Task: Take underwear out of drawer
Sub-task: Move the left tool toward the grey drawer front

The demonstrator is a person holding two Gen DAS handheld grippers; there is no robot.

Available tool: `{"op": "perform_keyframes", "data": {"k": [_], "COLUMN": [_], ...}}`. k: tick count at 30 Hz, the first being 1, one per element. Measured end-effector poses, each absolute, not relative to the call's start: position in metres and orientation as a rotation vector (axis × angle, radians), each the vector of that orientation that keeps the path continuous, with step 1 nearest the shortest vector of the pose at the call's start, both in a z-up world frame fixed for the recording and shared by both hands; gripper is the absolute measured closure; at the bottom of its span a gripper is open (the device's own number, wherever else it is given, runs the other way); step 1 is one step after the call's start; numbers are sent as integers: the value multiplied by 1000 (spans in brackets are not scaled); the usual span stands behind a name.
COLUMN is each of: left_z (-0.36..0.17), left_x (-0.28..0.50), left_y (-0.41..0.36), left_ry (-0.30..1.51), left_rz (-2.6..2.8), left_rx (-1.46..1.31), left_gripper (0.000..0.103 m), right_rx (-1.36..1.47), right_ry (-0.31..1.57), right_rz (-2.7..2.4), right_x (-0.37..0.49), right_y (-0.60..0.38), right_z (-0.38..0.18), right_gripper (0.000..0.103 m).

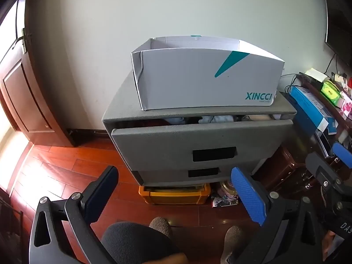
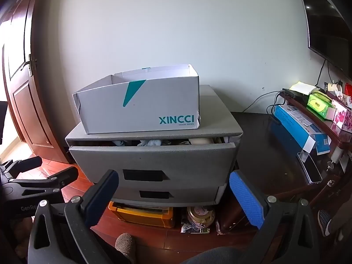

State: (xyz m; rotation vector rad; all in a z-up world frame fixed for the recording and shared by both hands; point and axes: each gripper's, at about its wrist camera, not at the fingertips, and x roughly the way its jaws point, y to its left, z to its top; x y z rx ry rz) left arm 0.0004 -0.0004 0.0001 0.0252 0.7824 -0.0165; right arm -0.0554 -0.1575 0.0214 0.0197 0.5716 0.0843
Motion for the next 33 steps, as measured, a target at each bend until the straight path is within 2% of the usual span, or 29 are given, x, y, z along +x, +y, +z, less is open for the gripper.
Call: {"op": "perform_keyframes", "data": {"k": [33], "left_z": [-24], "left_x": [30], "left_y": [4], "left_ry": [865], "left_rz": [40], "left_rx": [29], "left_gripper": [1], "right_rx": [57], "right_ry": [585], "right_rz": [92], "right_x": [-51], "right_y": [-178], "right_z": [17], "right_gripper": [0]}}
